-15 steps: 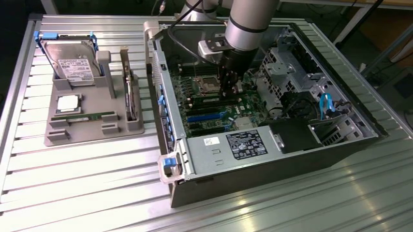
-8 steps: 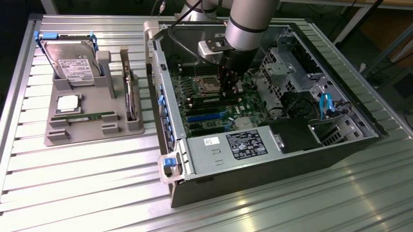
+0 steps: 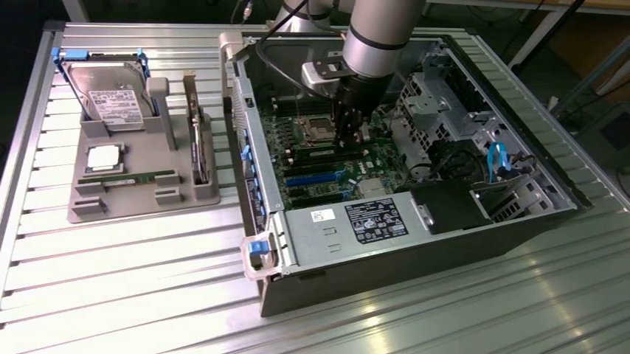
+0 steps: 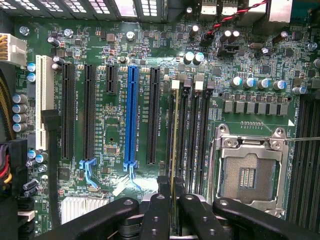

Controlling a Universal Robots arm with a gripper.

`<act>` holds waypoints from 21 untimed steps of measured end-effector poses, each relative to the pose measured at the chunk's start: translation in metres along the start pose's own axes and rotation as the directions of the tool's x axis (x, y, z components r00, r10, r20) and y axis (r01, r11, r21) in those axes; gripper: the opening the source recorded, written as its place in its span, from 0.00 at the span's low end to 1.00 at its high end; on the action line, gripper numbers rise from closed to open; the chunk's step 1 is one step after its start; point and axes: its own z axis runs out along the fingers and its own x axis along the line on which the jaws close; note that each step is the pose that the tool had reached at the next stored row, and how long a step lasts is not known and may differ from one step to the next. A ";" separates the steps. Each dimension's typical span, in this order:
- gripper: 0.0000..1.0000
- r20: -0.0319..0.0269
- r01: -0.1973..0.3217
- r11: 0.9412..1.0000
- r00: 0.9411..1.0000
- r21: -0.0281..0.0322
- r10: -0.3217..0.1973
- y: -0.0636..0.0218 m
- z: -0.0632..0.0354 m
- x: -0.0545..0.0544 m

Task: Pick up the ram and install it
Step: 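Insert the ram into the slot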

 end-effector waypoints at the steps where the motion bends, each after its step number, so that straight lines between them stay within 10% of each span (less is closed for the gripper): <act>1: 0.13 0.000 0.000 1.000 1.000 0.000 0.000 0.0000 0.0000 0.000; 21: 0.13 -0.001 -0.007 1.000 1.000 0.000 0.007 0.0010 0.0012 0.000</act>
